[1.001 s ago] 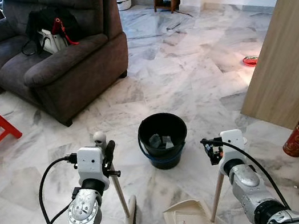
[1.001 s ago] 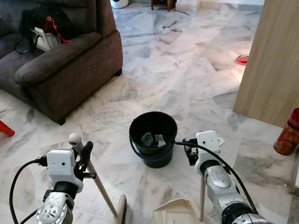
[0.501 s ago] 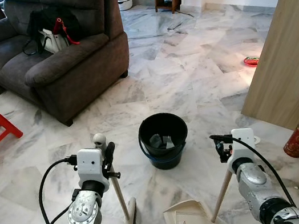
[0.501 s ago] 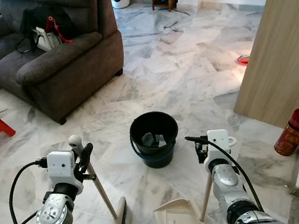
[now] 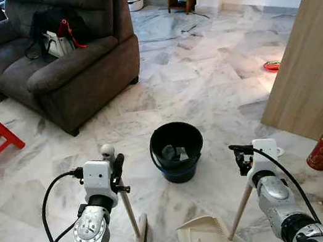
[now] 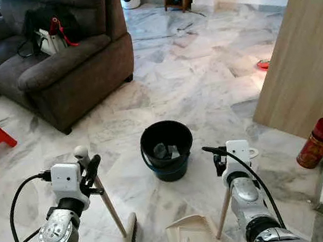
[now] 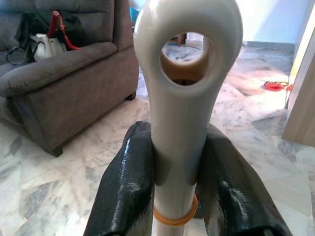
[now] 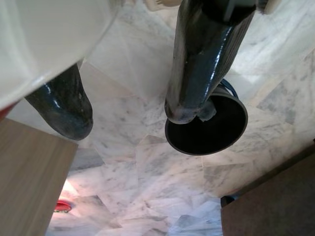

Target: Sweep floor

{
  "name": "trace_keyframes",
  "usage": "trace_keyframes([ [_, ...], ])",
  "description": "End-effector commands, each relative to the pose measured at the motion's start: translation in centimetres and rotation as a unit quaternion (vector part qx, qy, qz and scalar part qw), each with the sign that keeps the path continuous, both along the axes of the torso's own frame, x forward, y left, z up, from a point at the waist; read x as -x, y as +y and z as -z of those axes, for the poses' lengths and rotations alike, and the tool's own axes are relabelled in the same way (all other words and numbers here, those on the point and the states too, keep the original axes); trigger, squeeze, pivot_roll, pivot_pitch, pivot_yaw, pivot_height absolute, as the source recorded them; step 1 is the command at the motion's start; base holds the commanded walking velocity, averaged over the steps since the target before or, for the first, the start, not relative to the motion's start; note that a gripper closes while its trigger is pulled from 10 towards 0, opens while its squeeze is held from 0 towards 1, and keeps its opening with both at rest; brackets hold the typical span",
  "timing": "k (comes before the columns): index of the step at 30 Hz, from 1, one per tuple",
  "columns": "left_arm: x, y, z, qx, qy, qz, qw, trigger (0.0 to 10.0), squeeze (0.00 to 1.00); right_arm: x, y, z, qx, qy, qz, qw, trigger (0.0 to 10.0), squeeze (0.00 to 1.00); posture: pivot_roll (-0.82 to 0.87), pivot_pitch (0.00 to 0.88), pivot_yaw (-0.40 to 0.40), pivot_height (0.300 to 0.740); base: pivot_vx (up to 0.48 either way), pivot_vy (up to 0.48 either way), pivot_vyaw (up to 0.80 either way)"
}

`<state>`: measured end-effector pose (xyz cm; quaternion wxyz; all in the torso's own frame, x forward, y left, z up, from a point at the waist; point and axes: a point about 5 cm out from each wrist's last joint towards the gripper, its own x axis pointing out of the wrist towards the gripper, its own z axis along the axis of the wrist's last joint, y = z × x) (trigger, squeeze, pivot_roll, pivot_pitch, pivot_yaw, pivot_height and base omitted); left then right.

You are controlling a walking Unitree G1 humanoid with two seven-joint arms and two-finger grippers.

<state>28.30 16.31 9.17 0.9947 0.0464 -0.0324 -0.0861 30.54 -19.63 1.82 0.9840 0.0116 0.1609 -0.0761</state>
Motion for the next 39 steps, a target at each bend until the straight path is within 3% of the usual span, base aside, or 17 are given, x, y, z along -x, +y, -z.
trace_keyframes([
  [1, -0.18, 0.08, -0.87, -0.005, -0.016, 0.004, 1.000, 10.0, 0.00, 0.43, 0.23, 0.58, -0.004, 0.014, -0.004, 1.000, 0.0, 0.00, 0.10, 0.000, -0.020, 0.740, 0.000, 0.000, 0.00],
  [7, -0.18, 0.07, -0.83, -0.005, -0.014, 0.005, 1.000, 10.0, 0.00, 0.50, 0.48, 0.70, 0.022, 0.020, -0.029, 0.999, 0.0, 0.00, 0.10, 0.000, -0.021, 0.740, 0.000, 0.000, 0.00],
  [24, -0.26, 0.00, -0.82, -0.006, -0.012, 0.011, 1.000, 10.0, 0.00, 0.51, 0.71, 0.74, 0.013, 0.018, -0.032, 0.999, 0.0, 0.00, 0.10, 0.000, -0.019, 0.740, 0.000, 0.000, 0.00],
  [25, -0.26, 0.00, -0.82, -0.006, -0.012, 0.011, 1.000, 10.0, 0.00, 0.51, 0.72, 0.75, 0.010, 0.019, -0.030, 0.999, 3.3, 0.00, 0.10, 0.000, -0.019, 0.740, 0.000, 0.000, 0.00],
  [26, -0.27, -0.01, -0.82, -0.006, -0.012, 0.012, 1.000, 10.0, 0.00, 0.50, 0.70, 0.76, 0.005, 0.020, -0.027, 0.999, 10.0, 0.00, 0.10, 0.000, -0.018, 0.740, 0.000, 0.000, 0.00],
  [39, -0.26, -0.20, -0.78, -0.006, -0.010, 0.019, 1.000, 10.0, 0.00, 0.46, 0.66, 0.73, -0.005, 0.019, -0.022, 1.000, 10.0, 0.00, 0.10, 0.000, -0.018, 0.740, 0.000, 0.000, 0.00],
])
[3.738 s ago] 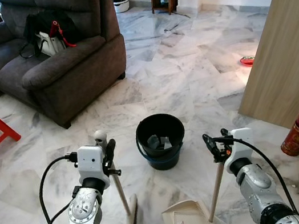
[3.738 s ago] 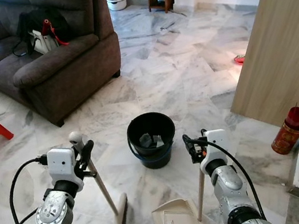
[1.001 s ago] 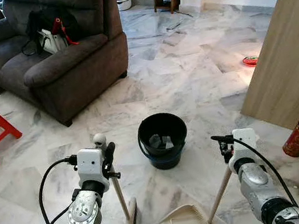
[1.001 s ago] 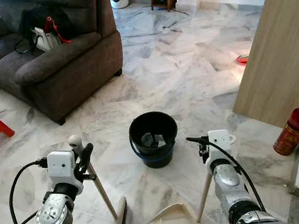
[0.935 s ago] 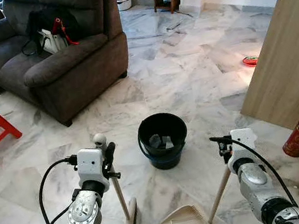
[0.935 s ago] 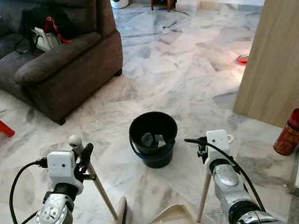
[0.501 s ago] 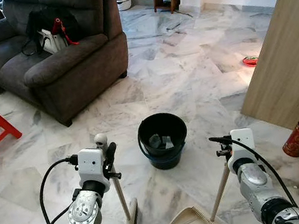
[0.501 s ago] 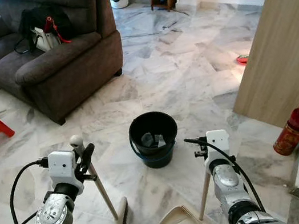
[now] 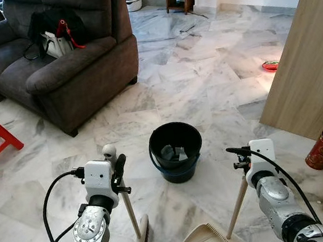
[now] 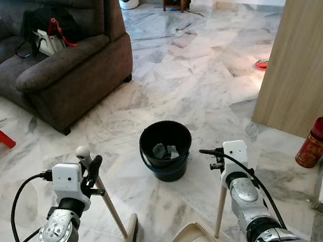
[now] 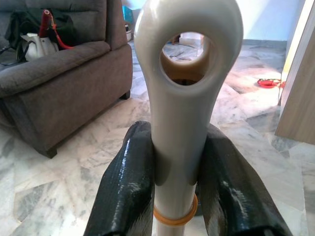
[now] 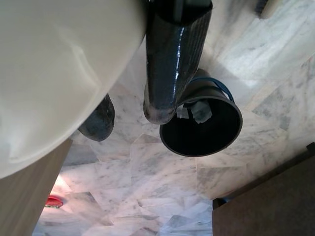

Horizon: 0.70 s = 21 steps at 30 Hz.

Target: Sweep floor

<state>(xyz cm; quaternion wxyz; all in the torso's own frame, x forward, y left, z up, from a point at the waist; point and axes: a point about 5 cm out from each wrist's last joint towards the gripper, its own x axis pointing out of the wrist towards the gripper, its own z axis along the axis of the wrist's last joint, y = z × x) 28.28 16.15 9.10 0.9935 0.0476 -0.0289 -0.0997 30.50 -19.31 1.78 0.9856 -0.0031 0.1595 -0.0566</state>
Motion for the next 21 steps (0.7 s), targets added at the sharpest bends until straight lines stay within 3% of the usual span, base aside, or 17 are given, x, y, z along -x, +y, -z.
trace_keyframes([
  [1, -0.29, -0.04, -0.86, -0.003, -0.014, 0.007, 1.000, 10.0, 0.00, 0.40, 0.38, 0.67, -0.019, 0.019, -0.002, 1.000, 10.0, 0.00, 0.10, 0.000, -0.017, 0.740, 0.000, 0.000, 0.00],
  [3, -0.30, -0.04, -0.86, -0.004, -0.014, 0.007, 1.000, 10.0, 0.00, 0.40, 0.40, 0.67, -0.020, 0.018, -0.003, 1.000, 10.0, 0.00, 0.10, 0.000, -0.017, 0.740, 0.000, 0.000, 0.00],
  [4, -0.31, -0.04, -0.87, -0.004, -0.014, 0.007, 1.000, 10.0, 0.00, 0.38, 0.52, 0.64, -0.029, 0.015, -0.008, 0.999, 10.0, 1.00, 0.10, 0.000, -0.017, 0.740, 0.000, 0.000, 0.00],
  [20, -0.33, -0.19, -0.85, -0.002, -0.011, 0.010, 1.000, 10.0, 0.00, 0.32, 0.93, 0.57, -0.043, 0.011, -0.037, 0.998, 10.0, 1.00, 0.11, 0.000, -0.018, 0.740, 0.000, 0.000, 0.00],
  [21, -0.34, -0.19, -0.85, -0.002, -0.011, 0.010, 1.000, 10.0, 0.00, 0.31, 1.07, 0.56, -0.042, 0.010, -0.047, 0.998, 10.0, 0.90, 0.11, 0.000, -0.018, 0.740, 0.000, 0.000, 0.00],
])
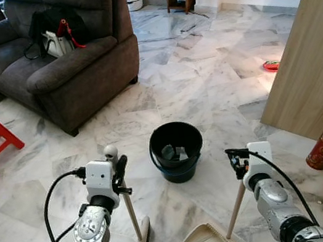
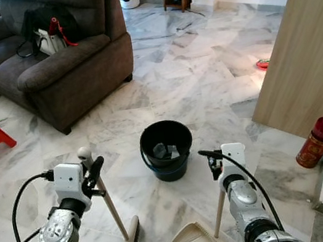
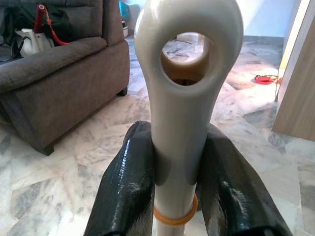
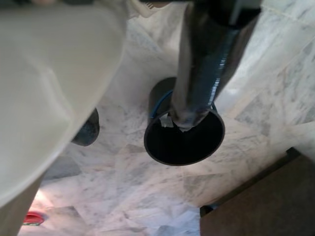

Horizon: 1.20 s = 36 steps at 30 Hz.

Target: Sweep floor

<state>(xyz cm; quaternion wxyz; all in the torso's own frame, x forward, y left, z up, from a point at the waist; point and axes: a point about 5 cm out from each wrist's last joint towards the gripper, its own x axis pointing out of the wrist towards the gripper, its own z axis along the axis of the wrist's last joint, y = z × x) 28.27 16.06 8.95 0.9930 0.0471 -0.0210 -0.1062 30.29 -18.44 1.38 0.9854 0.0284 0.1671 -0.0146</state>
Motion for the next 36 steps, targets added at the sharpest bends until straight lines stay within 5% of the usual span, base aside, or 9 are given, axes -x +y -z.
trace_keyframes([
  [1, -0.3, -0.1, -1.0, -0.002, -0.019, 0.004, 1.000, 10.0, 0.00, 0.1, 0.3, 0.1, -0.003, 0.003, -0.018, 1.000, 10.0, 0.09, 0.11, 0.000, -0.018, 0.740, 0.000, 0.000, 0.00],
  [2, -0.3, -0.1, -1.0, -0.002, -0.019, 0.004, 1.000, 10.0, 0.00, 0.1, 0.4, 0.1, -0.003, 0.003, -0.026, 1.000, 10.0, 0.00, 0.11, 0.000, -0.018, 0.740, 0.000, 0.000, 0.00],
  [35, -0.3, 0.1, -1.3, -0.005, -0.022, 0.006, 1.000, 10.0, 0.00, 0.0, 2.5, -0.5, -0.045, -0.003, -0.225, 0.973, 10.0, 0.00, 0.13, 0.000, -0.012, 0.740, 0.000, 0.000, 0.00],
  [36, -0.3, 0.1, -1.3, -0.006, -0.022, 0.006, 1.000, 10.0, 0.00, 0.0, 2.5, -0.4, -0.045, -0.003, -0.227, 0.973, 9.2, 0.00, 0.13, 0.000, -0.012, 0.740, 0.000, 0.000, 0.00],
])
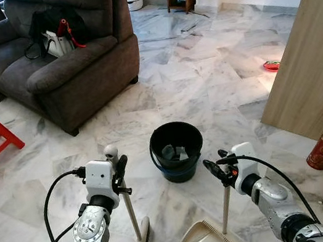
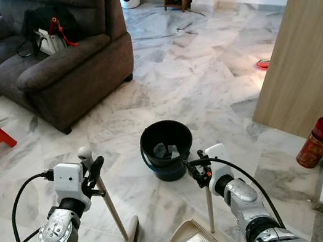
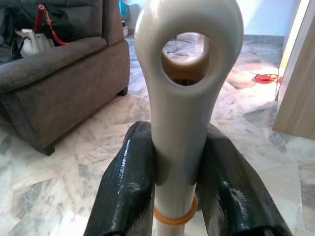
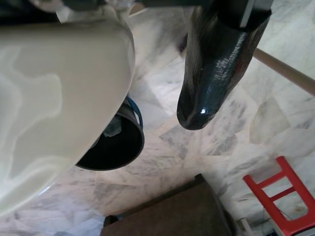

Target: Sweep floor

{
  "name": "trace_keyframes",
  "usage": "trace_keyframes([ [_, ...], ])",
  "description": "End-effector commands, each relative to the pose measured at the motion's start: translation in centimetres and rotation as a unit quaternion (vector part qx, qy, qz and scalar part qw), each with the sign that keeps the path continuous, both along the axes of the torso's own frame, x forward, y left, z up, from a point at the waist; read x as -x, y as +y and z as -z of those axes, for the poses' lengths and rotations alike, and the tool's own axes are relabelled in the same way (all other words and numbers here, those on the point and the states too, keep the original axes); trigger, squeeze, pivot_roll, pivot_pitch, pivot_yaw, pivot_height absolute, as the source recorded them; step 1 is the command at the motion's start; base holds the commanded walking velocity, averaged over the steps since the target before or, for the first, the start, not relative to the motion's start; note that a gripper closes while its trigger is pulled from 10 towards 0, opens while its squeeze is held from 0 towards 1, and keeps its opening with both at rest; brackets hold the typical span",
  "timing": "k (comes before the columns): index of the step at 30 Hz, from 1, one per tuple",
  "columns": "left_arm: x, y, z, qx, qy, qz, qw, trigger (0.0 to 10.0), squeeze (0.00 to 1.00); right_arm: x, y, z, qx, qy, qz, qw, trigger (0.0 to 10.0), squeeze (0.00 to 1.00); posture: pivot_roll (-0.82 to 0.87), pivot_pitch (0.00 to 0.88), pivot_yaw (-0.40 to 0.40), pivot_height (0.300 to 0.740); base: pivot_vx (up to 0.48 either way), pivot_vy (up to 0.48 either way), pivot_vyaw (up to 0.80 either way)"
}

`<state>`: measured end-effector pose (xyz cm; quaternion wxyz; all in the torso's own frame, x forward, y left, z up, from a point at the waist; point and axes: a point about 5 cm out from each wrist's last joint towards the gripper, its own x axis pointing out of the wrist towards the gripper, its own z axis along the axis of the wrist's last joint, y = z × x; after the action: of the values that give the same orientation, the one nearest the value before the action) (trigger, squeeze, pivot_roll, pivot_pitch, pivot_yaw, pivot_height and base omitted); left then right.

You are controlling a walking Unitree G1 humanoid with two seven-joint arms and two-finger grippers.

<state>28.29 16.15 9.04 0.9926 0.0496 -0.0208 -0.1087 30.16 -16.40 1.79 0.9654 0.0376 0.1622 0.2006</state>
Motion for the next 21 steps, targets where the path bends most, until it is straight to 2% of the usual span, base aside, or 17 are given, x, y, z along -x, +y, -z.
trace_keyframes([
  [1, -0.28, 0.04, -1.20, -0.003, -0.022, 0.004, 1.000, 10.0, 0.00, -0.06, 0.53, 0.01, 0.002, 0.005, -0.020, 1.000, 4.0, 0.00, 0.13, 0.000, -0.012, 0.740, 0.000, 0.000, 0.00],
  [2, -0.28, 0.05, -1.19, -0.003, -0.022, 0.004, 1.000, 10.0, 0.00, 0.00, 0.54, 0.07, 0.002, 0.006, -0.022, 1.000, 0.5, 0.00, 0.13, 0.000, -0.012, 0.740, 0.000, 0.000, 0.00],
  [3, -0.28, 0.05, -1.20, -0.003, -0.022, 0.004, 1.000, 10.0, 0.00, 0.01, 0.53, 0.07, 0.002, 0.006, -0.022, 1.000, 0.5, 0.00, 0.13, 0.000, -0.012, 0.740, 0.000, 0.000, 0.00],
  [4, -0.28, 0.05, -1.20, -0.004, -0.022, 0.004, 1.000, 10.0, 0.00, 0.07, 0.55, 0.14, 0.004, 0.008, -0.026, 1.000, 0.0, 0.00, 0.13, 0.000, -0.012, 0.740, 0.000, 0.000, 0.00],
  [15, -0.28, -0.11, -1.15, -0.011, -0.021, 0.011, 1.000, 10.0, 0.00, 0.68, 0.58, 0.86, 0.021, 0.023, -0.033, 0.999, 0.0, 0.00, 0.13, 0.000, -0.012, 0.740, 0.000, 0.000, 0.00],
  [16, -0.28, -0.14, -1.13, -0.011, -0.021, 0.011, 1.000, 10.0, 0.00, 0.68, 0.54, 0.93, 0.027, 0.024, -0.027, 0.999, 1.4, 0.00, 0.13, 0.000, -0.012, 0.740, 0.000, 0.000, 0.00],
  [17, -0.31, -0.22, -1.15, -0.011, -0.021, 0.012, 1.000, 10.0, 0.00, 0.66, 0.46, 1.01, 0.034, 0.027, -0.016, 0.999, 4.3, 0.00, 0.13, 0.000, -0.013, 0.740, 0.000, 0.000, 0.00],
  [19, -0.33, -0.25, -1.16, -0.011, -0.022, 0.012, 1.000, 10.0, 0.00, 0.64, 0.48, 1.00, 0.033, 0.026, -0.013, 0.999, 4.0, 0.00, 0.13, 0.000, -0.013, 0.740, 0.000, 0.000, 0.00],
  [20, -0.34, -0.25, -1.16, -0.011, -0.022, 0.012, 1.000, 10.0, 0.00, 0.63, 0.49, 1.00, 0.033, 0.026, -0.013, 0.999, 10.0, 0.00, 0.13, 0.000, -0.013, 0.740, 0.000, 0.000, 0.00],
  [21, -0.34, -0.25, -1.15, -0.011, -0.022, 0.012, 1.000, 10.0, 0.00, 0.60, 0.49, 1.00, 0.035, 0.026, -0.011, 0.999, 10.0, 0.00, 0.13, 0.000, -0.014, 0.740, 0.000, 0.000, 0.00],
])
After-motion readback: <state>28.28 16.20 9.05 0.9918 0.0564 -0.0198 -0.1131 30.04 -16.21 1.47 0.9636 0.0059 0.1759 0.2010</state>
